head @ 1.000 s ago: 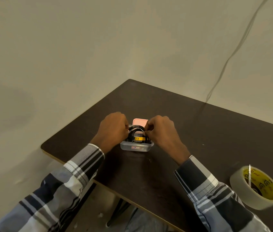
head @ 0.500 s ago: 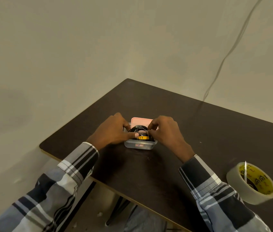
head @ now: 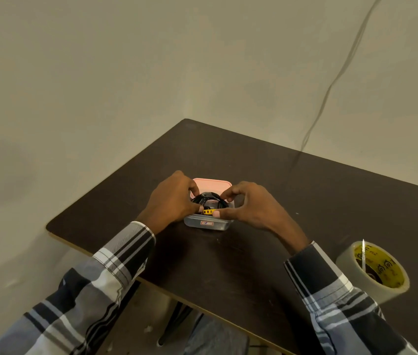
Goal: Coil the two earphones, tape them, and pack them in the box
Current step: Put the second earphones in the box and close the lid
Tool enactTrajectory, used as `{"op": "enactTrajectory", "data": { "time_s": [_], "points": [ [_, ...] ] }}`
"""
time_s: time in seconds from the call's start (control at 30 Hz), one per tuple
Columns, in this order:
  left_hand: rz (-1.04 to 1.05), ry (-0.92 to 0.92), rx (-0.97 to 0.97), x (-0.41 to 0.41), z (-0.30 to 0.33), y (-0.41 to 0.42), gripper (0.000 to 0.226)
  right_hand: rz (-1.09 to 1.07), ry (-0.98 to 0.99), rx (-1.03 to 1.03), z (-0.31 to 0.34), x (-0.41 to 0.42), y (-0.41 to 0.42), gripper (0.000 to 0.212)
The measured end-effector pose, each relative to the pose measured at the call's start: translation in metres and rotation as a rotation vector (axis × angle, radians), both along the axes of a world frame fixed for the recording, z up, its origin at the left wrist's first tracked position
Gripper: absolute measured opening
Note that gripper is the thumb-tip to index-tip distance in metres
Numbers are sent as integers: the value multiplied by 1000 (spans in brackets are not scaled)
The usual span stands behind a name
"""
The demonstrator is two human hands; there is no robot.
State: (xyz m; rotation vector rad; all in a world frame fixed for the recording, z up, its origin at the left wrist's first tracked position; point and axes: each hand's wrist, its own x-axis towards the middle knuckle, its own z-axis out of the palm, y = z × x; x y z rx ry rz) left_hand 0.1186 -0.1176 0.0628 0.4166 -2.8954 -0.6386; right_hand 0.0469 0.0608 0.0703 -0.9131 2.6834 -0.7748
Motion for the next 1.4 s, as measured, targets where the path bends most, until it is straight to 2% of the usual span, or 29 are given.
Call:
{"op": "enactTrajectory", "data": {
  "time_s": [0.13,0.23,0.33,0.47,0.57,0.67,0.8,0.87,1.0,1.13,1.23,1.33,1.4],
  "points": [
    [-46,4,82,1,-1,-1,40,-57,-162,-179,-3,-2,0,36],
    [-82,23,187,0,-2,-4,39,-85,-202,-165,-7,-5,-4,35],
    [-85,82,252,-1,-4,-9,27,-119,-191,-195,-10,-8,-4,34],
    [7,257,476,-3,-7,-17,8,-249,-158,-457,-9,-14,3,18],
    [126,360,586,-9,-9,-21,9,-395,-93,-459,-18,-25,2,15],
    [194,252,630,-20,-17,-24,13,-461,-106,-349,-30,-34,0,15],
    [240,138,769,-34,-29,-27,7,-488,-170,-401,-41,-35,-11,6],
    [247,140,813,-38,-30,-27,9,-529,-259,-471,-42,-36,-18,10],
    [259,209,913,-40,-28,-28,21,-597,-454,-647,-37,-38,-23,6],
    [207,352,966,-38,-11,-28,20,-564,-450,-791,-24,-36,-23,13],
    [211,501,996,-31,3,-22,11,-540,-434,-922,-14,-31,-21,7],
    [248,590,1050,-19,7,-13,16,-520,-460,-1019,-6,-19,-17,23],
    [274,633,1119,-11,4,-9,13,-522,-474,-1059,-3,-10,-13,23]
  ]
}}
